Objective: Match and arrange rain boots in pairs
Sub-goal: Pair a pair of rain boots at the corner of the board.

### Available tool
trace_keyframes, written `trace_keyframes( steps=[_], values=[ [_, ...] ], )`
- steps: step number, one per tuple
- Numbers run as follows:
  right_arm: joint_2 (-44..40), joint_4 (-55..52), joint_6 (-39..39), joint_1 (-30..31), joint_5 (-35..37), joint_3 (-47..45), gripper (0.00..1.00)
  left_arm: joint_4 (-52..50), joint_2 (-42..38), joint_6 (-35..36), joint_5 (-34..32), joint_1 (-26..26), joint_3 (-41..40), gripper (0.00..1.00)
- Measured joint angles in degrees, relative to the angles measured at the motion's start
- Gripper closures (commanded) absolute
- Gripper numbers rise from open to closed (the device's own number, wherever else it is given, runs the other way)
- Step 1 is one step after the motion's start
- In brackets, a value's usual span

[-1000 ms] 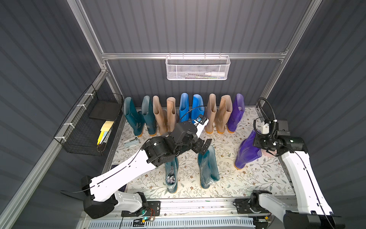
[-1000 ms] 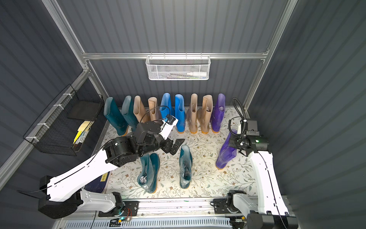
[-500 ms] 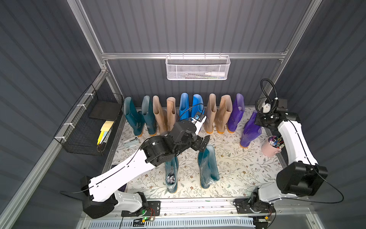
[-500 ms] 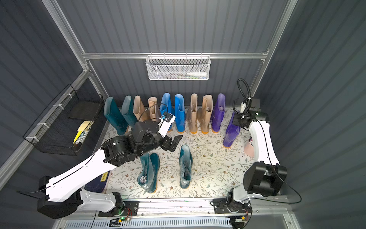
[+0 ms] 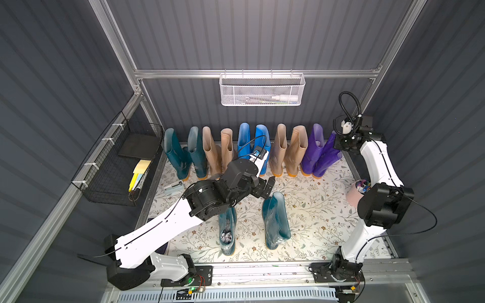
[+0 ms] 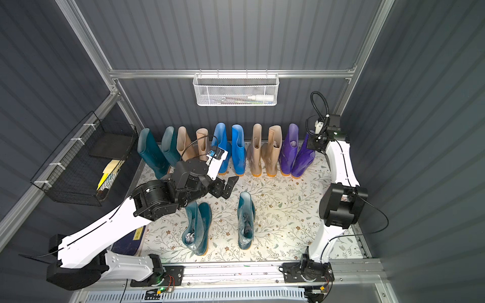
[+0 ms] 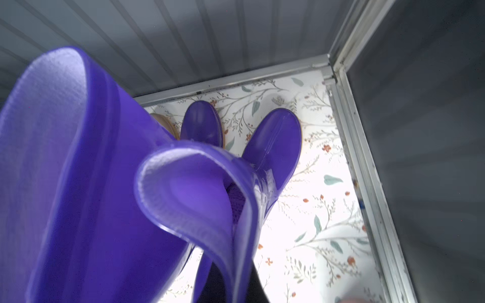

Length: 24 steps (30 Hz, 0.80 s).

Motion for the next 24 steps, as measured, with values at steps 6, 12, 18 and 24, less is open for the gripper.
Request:
trace_keyframes(
  steps=[6,12,18,24],
  values=[
    [2.78,2.10,-2.75,0.00,-1.62,1.73,1.00,0.00,-0.92,-0.87,-0.85,0.00,0.00,0.01],
    [5.44,4.55,-5.44,0.09,-6.25,3.58,1.00,-0.13,-1.31,-1.57,-1.49,0.00,-0.13,0.01],
    [8.20,6.73,-7.34,0.33,-10.16,5.86,1.00,-0.24,-2.86,-2.43,-2.47,0.00,-0.87,0.01],
    [8.22,6.91,-7.74,0.33,-12.59,5.88,0.90,-0.22,-2.93,-2.40,-3.04,0.00,-0.85,0.01]
  ],
)
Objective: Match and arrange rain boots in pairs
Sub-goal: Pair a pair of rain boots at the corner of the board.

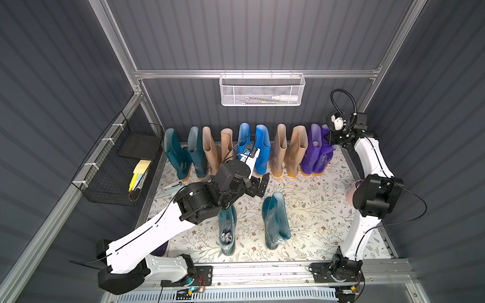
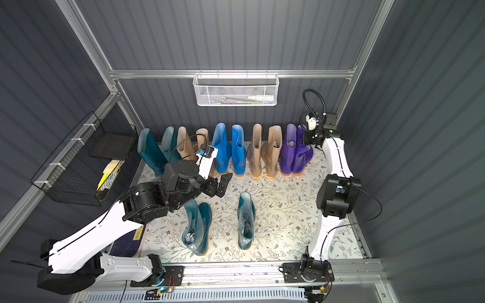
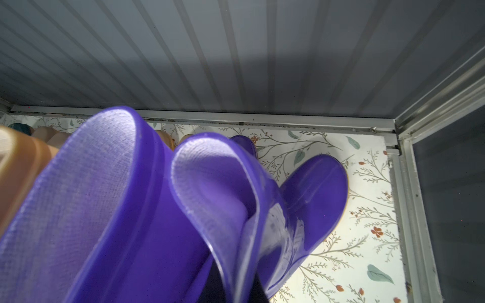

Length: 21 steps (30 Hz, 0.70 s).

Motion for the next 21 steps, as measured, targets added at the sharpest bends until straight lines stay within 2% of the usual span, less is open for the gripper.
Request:
trace_keyframes(
  steps=[5,10,12,15,18,21],
  values=[
    [-0.04,1.16,0.15,0.00,0.92,0.50,0.71,0.00,0.55,0.02,0.00,0.00,0.00,0.01],
    [-0.28,1.75,1.31,0.02,2.71,0.48,0.59,0.00,0.52,0.02,0.04,0.00,-0.02,0.00],
    [-0.79,1.84,2.01,0.02,3.30,-0.17,0.48,0.00,0.52,0.02,0.04,0.00,-0.04,0.01],
    [-2.64,1.70,3.48,0.02,3.93,-2.36,0.37,0.11,0.39,0.02,0.07,0.00,-0.50,0.01],
    [-5.11,1.64,5.20,0.07,4.37,-4.70,0.30,0.15,0.26,0.02,0.11,0.00,-1.31,0.01],
    [-7.52,1.55,6.67,0.17,4.92,-6.84,0.28,0.48,0.15,0.02,0.28,0.00,-2.01,0.01]
  ],
)
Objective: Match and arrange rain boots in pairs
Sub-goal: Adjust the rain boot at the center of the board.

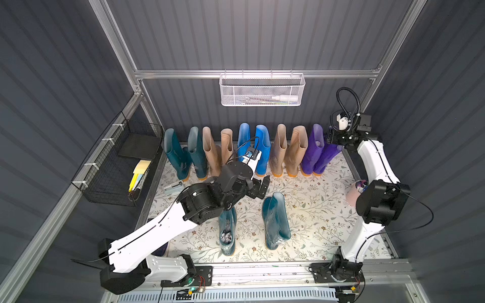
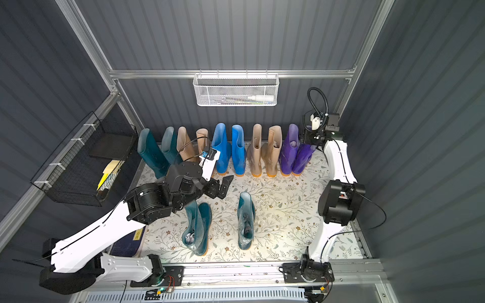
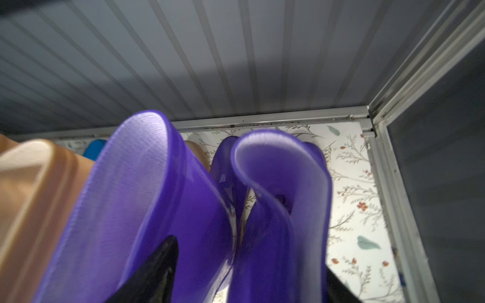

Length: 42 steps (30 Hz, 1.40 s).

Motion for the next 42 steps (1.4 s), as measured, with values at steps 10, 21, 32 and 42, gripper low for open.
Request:
trace_keyframes(
  steps=[10,21,32,42],
  values=[
    [-4.90,-1.84,5.31,0.55,3.39,-4.72,0.27,1.09,-0.68,0.00,0.87,0.00,-1.46,0.01],
    [-6.12,-1.62,8.33,1.09,5.92,-9.05,0.63,1.31,-1.01,0.00,1.16,0.00,-1.92,0.01],
    [-1.68,-1.03,3.32,1.07,5.84,-2.25,0.85,1.29,-1.92,-0.04,1.29,0.00,-1.97,0.01],
    [-0.52,-3.39,-1.03,0.68,8.66,1.88,0.90,1.29,-1.92,-0.04,1.29,0.00,-1.97,0.01]
  ],
)
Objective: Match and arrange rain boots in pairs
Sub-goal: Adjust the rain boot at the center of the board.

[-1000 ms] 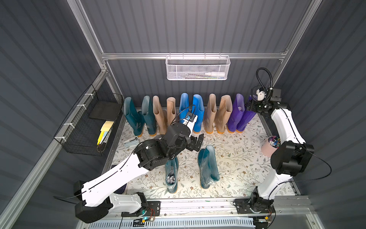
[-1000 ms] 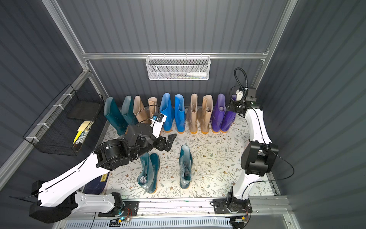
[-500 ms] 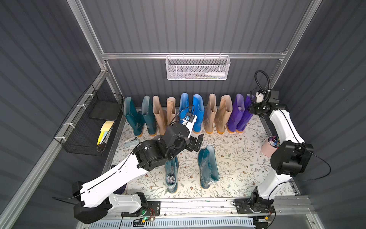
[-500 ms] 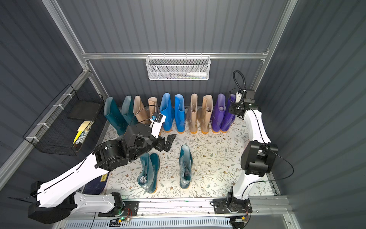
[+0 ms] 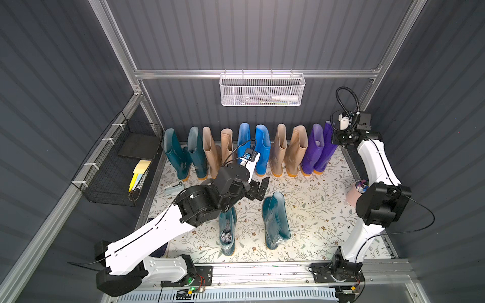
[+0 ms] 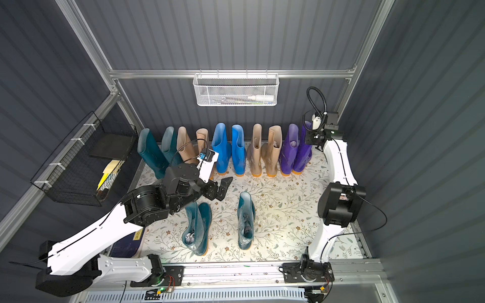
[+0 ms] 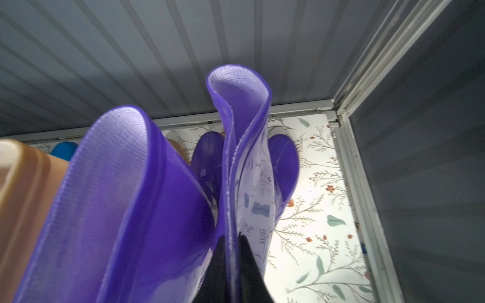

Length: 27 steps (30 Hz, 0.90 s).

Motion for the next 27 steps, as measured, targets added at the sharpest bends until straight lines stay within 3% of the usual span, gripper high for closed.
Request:
trace_keyframes(
  steps=[18,27],
  values=[
    [-0.04,-1.70,-0.96,-0.87,6.08,0.24,0.87,0.00,0.00,-0.02,0.00,0.00,0.00,0.01],
    [-1.62,0.17,1.05,-1.03,2.95,-2.38,0.47,0.00,0.00,0.00,0.00,0.00,0.00,0.00]
  ],
)
